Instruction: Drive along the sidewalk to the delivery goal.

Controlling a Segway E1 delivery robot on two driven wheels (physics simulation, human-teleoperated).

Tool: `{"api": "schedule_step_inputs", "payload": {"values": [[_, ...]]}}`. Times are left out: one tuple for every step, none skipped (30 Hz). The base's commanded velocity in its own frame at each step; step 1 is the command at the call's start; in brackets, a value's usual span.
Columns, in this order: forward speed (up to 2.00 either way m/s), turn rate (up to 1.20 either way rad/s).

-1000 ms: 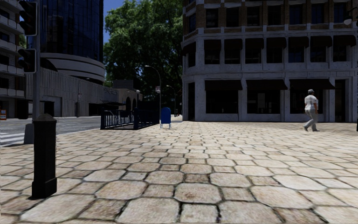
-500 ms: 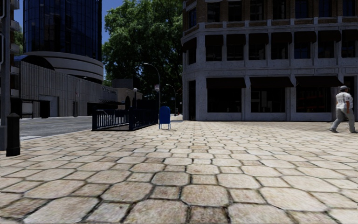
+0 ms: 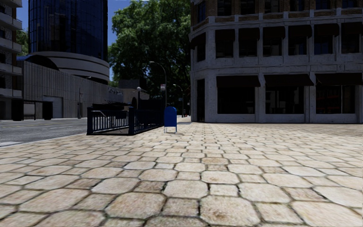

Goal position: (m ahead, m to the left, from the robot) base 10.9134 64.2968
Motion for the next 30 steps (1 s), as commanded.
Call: {"api": "schedule_step_inputs", "payload": {"values": [[2.0,0.48],[2.0,0.48],[2.0,0.52],[2.0,0.54],[2.0,0.54],[2.0,0.54],[2.0,0.54],[2.0,0.54],[2.0,0.54],[2.0,0.54],[2.0,0.55],[2.0,0.55],[2.0,0.55],[2.0,0.55],[2.0,0.55],[2.0,0.55],[2.0,0.55],[2.0,0.55],[2.0,0.55],[2.0,0.55],[2.0,0.55],[2.0,0.55],[2.0,0.55],[2.0,0.55],[2.0,0.55],[2.0,0.55],[2.0,0.55],[2.0,0.55],[2.0,0.55],[2.0,0.55]]}}
